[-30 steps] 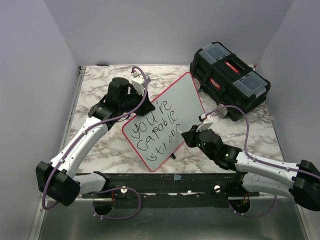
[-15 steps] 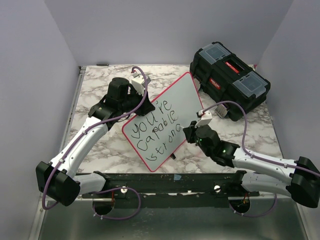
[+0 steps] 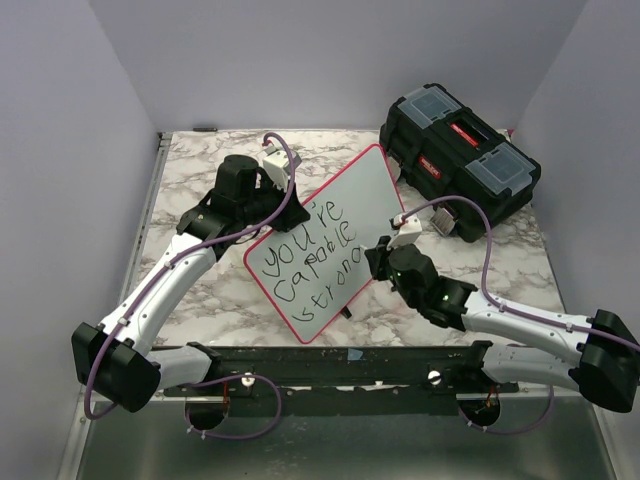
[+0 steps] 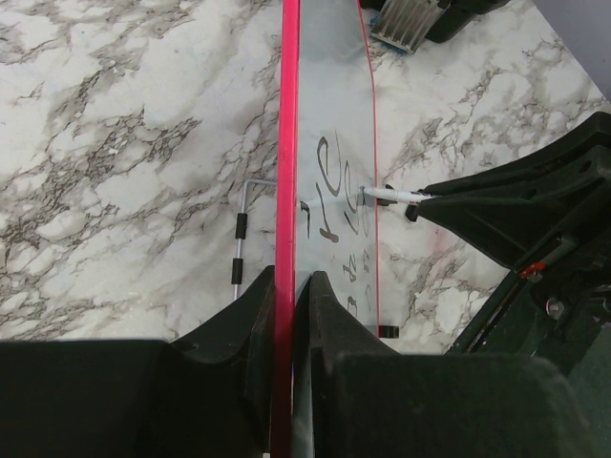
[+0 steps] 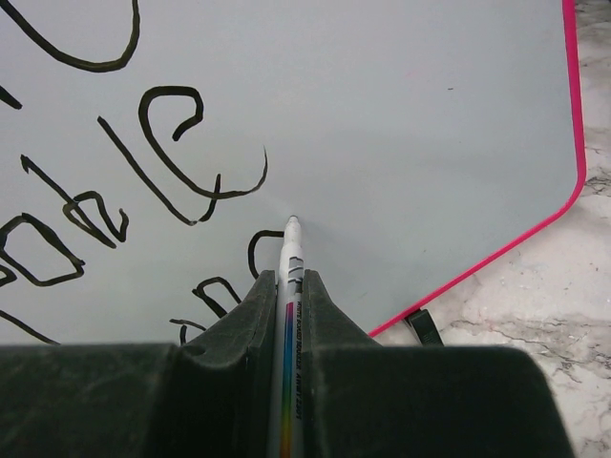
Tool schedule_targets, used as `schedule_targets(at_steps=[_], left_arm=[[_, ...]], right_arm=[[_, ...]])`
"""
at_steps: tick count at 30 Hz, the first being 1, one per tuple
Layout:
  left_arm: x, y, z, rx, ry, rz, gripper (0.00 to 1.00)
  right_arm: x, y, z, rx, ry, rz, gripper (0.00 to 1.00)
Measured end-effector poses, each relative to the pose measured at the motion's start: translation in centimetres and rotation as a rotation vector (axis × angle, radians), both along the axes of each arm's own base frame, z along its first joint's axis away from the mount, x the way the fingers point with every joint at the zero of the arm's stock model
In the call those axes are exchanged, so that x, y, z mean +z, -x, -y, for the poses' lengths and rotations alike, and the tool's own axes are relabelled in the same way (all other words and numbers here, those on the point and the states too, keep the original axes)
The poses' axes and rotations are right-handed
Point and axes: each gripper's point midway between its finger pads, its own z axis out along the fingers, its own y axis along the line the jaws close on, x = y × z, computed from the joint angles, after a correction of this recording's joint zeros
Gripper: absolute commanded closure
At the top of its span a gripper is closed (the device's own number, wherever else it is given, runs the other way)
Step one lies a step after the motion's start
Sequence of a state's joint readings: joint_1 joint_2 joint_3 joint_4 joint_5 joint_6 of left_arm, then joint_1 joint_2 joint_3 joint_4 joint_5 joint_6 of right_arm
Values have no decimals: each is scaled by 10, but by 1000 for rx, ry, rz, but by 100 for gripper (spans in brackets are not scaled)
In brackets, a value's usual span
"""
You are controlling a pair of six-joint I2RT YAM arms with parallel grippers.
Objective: Write a sentence on the whiteboard
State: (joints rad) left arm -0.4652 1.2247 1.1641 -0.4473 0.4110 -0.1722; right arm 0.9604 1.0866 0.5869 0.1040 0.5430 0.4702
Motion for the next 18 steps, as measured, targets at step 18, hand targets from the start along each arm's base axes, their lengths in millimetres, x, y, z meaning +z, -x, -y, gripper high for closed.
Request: schedule_targets(at_steps=[18], left_arm=[[0,0,0,2,-1,0,100]], right_arm=[[-7,4,2,-8,-37,-10,99]])
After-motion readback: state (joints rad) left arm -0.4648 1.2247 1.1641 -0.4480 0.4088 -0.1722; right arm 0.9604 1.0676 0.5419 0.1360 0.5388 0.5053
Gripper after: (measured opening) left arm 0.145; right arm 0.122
